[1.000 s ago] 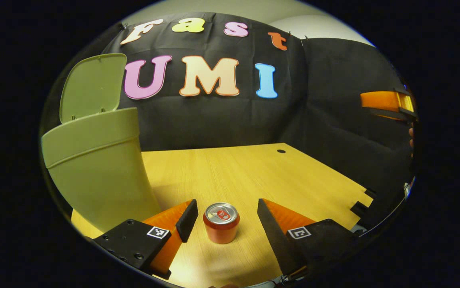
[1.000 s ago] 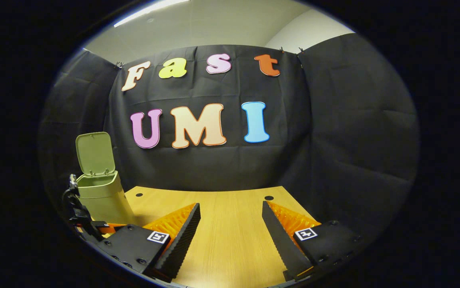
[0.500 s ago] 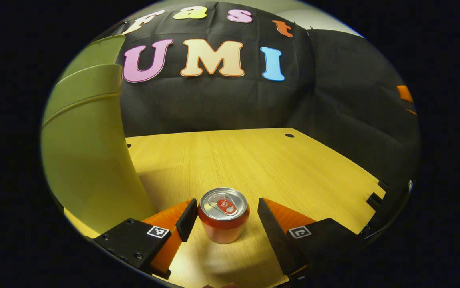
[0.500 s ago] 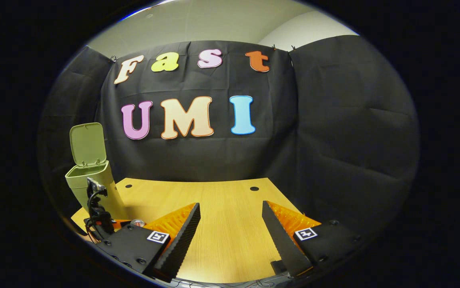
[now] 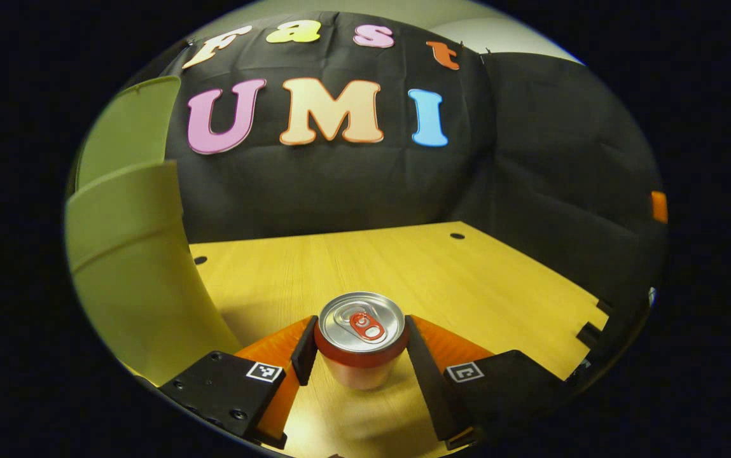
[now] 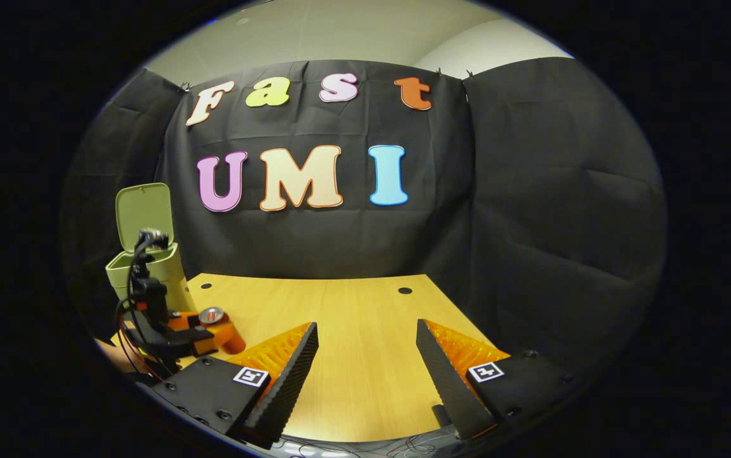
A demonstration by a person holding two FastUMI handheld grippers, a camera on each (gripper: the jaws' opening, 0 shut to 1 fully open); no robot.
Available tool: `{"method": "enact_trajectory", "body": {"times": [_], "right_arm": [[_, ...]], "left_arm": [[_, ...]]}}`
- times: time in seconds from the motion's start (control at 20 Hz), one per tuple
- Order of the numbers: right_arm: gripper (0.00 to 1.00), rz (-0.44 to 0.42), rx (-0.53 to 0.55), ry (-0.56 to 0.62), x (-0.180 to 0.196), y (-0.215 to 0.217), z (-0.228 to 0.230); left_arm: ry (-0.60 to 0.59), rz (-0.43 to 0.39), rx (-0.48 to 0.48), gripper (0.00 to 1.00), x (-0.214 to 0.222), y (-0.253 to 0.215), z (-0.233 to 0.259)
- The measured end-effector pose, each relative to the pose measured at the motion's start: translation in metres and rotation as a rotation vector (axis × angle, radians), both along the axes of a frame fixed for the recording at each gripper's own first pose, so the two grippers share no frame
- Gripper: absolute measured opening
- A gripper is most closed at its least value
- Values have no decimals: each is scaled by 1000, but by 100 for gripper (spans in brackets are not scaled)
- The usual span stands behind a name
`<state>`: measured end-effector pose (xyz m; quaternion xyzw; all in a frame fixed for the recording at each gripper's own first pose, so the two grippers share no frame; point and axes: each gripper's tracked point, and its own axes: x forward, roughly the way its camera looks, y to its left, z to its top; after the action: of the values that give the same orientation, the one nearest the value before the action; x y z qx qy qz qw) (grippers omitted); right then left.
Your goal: Press the lid of the desktop garbage bin to open it, pick up the crumpled paper on the desktop and throw it into the bin, then pick up the pop can on the desktop and drop it into the bin, and finally close the garbage bin lid.
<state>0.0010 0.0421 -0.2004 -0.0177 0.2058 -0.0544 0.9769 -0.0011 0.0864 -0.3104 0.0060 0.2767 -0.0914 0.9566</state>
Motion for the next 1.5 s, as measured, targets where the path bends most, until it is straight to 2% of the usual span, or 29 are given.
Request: {"method": "enact_trajectory", "body": {"times": [0.1, 0.15, 0.2, 0.3, 0.4, 0.55, 0.65, 0.9, 1.1, 1.2, 1.25, 1.3, 1.5], "right_arm": [[94, 20, 10, -13, 3, 8, -1], [98, 30, 12, -17, 5, 11, -1], [94, 40, 18, -23, 7, 15, 0], [98, 54, 32, -41, 10, 19, 4], [94, 67, 44, -50, 13, 22, 4], [94, 85, 62, -50, 13, 27, -1], [98, 93, 75, -52, 14, 29, -2], [98, 92, 82, -46, 17, 26, -4], [98, 81, 64, -48, 18, 21, -1], [94, 71, 58, -46, 19, 17, -2], [100, 67, 56, -43, 19, 16, -3], [98, 61, 55, -48, 20, 14, -1], [98, 40, 49, -62, 19, 6, 2]], "left_arm": [[-67, -17, -7, 78, 15, -4, 38], [-100, -21, -6, 78, 23, -4, 56], [-127, -22, -8, 78, 30, -5, 73], [-174, -15, -11, 78, 41, -4, 102], [-230, 2, -1, 78, 50, 3, 133], [-311, 75, 44, 77, 65, 34, 172], [-340, 145, 78, 77, 73, 66, 189], [-364, 303, 176, 77, 77, 150, 208], [-333, 390, 225, 77, 68, 199, 198], [-320, 428, 243, 77, 66, 218, 190], [-316, 447, 250, 77, 65, 225, 188], [-313, 471, 259, 77, 63, 233, 186], [-354, 496, 272, 85, 68, 241, 206]]}}
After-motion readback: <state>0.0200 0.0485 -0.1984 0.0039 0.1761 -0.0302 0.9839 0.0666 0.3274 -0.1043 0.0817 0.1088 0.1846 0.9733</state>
